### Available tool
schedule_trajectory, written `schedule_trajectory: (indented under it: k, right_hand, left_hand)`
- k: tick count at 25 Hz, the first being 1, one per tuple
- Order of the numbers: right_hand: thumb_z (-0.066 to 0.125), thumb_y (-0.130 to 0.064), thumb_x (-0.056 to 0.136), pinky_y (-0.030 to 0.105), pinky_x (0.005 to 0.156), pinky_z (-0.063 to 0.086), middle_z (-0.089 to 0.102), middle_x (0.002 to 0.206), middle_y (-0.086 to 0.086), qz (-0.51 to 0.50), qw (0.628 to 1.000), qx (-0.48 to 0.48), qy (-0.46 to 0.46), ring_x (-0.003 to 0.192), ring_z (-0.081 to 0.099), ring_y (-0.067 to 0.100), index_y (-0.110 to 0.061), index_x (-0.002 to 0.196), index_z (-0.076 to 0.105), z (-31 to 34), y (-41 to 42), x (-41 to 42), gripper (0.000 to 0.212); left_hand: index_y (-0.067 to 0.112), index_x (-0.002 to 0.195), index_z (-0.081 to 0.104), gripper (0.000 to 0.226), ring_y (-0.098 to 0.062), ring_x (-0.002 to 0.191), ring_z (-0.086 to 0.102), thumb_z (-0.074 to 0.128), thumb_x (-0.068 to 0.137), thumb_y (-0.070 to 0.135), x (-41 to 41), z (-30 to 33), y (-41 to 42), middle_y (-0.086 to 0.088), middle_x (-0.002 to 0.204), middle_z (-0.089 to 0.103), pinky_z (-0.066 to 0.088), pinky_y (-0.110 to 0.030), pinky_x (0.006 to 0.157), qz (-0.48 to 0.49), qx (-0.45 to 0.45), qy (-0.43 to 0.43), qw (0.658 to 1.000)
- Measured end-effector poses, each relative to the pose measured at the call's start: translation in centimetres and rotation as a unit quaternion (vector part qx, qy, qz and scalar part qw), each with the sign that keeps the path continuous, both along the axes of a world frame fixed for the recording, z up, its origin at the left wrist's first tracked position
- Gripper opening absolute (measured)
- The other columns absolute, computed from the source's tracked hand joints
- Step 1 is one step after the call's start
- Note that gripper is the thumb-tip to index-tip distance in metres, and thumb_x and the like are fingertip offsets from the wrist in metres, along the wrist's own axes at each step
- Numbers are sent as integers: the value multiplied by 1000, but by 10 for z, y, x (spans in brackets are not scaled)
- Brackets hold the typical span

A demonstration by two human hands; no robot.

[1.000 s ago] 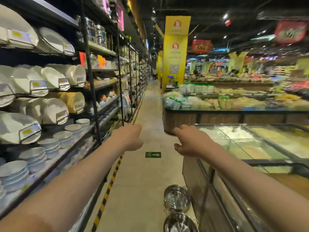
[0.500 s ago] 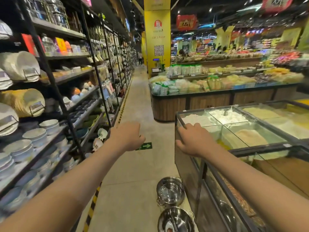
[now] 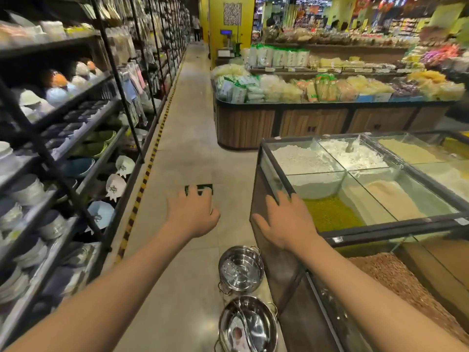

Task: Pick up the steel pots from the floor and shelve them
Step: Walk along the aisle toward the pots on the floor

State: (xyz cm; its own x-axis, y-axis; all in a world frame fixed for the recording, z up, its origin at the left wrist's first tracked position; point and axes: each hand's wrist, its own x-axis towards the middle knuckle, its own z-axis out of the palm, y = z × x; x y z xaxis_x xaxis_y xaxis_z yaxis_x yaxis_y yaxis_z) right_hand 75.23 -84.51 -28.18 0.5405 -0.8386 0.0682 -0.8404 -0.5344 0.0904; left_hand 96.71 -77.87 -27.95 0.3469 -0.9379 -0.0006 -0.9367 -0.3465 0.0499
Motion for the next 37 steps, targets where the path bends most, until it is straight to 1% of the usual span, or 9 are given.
schedule_trajectory:
  k: [7, 9, 17, 22, 25, 28, 32, 34, 37]
  right_hand:
    - [22, -56, 101, 52, 109, 31, 49, 141, 18, -21, 997, 78, -19, 132, 43, 39, -11, 136, 46, -182, -71, 53, 62]
    - [14, -55, 101, 50, 106, 33, 49, 140, 15, -24, 994, 108, 7, 127, 46, 37, -13, 137, 44, -273, -72, 49, 64]
    - [36, -50, 101, 48, 101, 39, 46, 144, 14, -116, 947, 295, 45, 124, 45, 39, -15, 142, 44, -681, 15, -39, 54]
    - [30, -39, 99, 48, 100, 38, 43, 139, 17, -94, 940, 300, 136, 127, 40, 41, -17, 137, 53, -877, 35, -68, 49]
    - [36, -43, 98, 52, 96, 45, 50, 134, 26, -137, 941, 286, 121, 122, 46, 44, -7, 136, 53, -929, 57, -83, 55]
    - [37, -48, 99, 55, 108, 37, 43, 149, 26, -155, 910, 356, 144, 140, 31, 48, -10, 149, 39, -935, 91, -86, 63]
    - [40, -52, 98, 46, 84, 41, 60, 125, 12, -119, 871, 462, 116, 123, 50, 38, -25, 125, 58, -919, 133, -80, 42]
    - [48, -48, 94, 47, 86, 45, 57, 125, 15, -129, 902, 403, 82, 118, 53, 38, -25, 122, 57, -915, 131, -82, 37]
    - [56, -53, 89, 65, 103, 39, 35, 153, 25, -177, 937, 289, 80, 135, 37, 55, -32, 145, 37, -933, 93, -90, 62]
  left_hand:
    - [18, 135, 50, 61, -42, 111, 57, 38, 89, 56, 24, -183, -82, -16, 128, 56, 46, -53, 92, -16, 19, 26, 999]
    - [18, 134, 51, 60, -42, 111, 57, 38, 91, 57, 17, -273, -86, -16, 129, 56, 44, -52, 90, -16, 46, 40, 998]
    - [21, 142, 42, 62, -43, 117, 54, 45, 93, 58, -41, -701, -3, -15, 140, 47, 42, -51, 93, -22, 213, 111, 970]
    - [17, 147, 32, 69, -46, 112, 51, 48, 90, 53, -68, -898, 35, -21, 139, 40, 40, -53, 90, -4, 254, 106, 961]
    - [25, 151, 21, 70, -46, 118, 44, 44, 90, 51, -76, -949, 48, -20, 148, 30, 37, -54, 94, 41, 287, 98, 952]
    - [30, 152, 13, 70, -48, 128, 36, 34, 90, 57, -67, -957, 67, -19, 156, 20, 34, -58, 99, 30, 344, 85, 935]
    - [25, 155, 15, 72, -48, 137, 29, 33, 93, 58, -40, -938, 91, -20, 160, 16, 34, -58, 106, 35, 403, 81, 911]
    - [24, 156, 18, 77, -47, 134, 33, 40, 91, 60, -25, -935, 97, -19, 159, 16, 37, -56, 104, 39, 418, 90, 903]
    - [27, 154, 15, 77, -49, 131, 34, 46, 90, 57, -20, -942, 102, -15, 156, 19, 40, -59, 102, 61, 399, 121, 907]
